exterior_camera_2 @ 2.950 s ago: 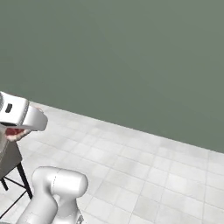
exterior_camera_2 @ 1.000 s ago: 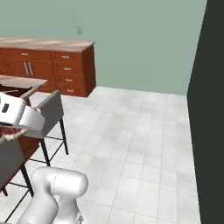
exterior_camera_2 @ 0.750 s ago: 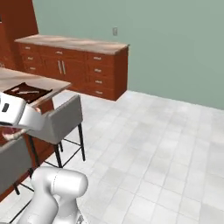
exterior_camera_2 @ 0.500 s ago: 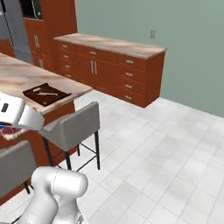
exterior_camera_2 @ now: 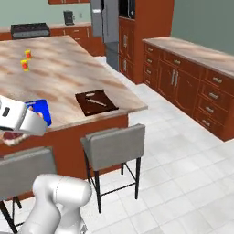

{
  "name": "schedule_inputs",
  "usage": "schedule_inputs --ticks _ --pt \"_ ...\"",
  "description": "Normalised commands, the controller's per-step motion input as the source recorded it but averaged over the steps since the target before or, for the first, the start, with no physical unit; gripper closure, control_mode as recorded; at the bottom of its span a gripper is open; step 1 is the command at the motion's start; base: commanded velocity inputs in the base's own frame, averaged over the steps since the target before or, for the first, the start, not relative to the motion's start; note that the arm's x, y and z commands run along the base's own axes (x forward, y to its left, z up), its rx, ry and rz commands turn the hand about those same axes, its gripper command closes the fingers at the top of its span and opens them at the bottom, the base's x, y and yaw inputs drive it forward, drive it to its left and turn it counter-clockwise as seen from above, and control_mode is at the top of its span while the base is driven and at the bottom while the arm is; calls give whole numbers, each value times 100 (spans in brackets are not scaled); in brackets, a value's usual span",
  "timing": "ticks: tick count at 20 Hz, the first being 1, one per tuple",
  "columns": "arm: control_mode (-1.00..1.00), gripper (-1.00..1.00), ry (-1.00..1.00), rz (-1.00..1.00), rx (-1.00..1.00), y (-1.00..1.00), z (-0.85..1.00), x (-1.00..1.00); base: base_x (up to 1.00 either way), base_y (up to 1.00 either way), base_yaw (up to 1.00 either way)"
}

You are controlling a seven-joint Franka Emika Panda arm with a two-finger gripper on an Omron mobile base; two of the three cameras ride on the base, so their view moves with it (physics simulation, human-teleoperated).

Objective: Gather the sweet potatos from the fridge and place them on a tray on the dining counter. Then gather the steaks from the fridge and place them on the other tray.

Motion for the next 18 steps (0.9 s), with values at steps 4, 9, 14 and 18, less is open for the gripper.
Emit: schedule_inputs --ticks 4,9,14,18 --pt "100 100 0 0 0 0 0 0 58 0 77" --pt "100 100 0 0 0 0 0 0 69 -7 68" --pt "100 100 0 0 0 0 0 0 54 -47 45" --pt "100 100 0 0 0 0 0 0 39 -31 22"
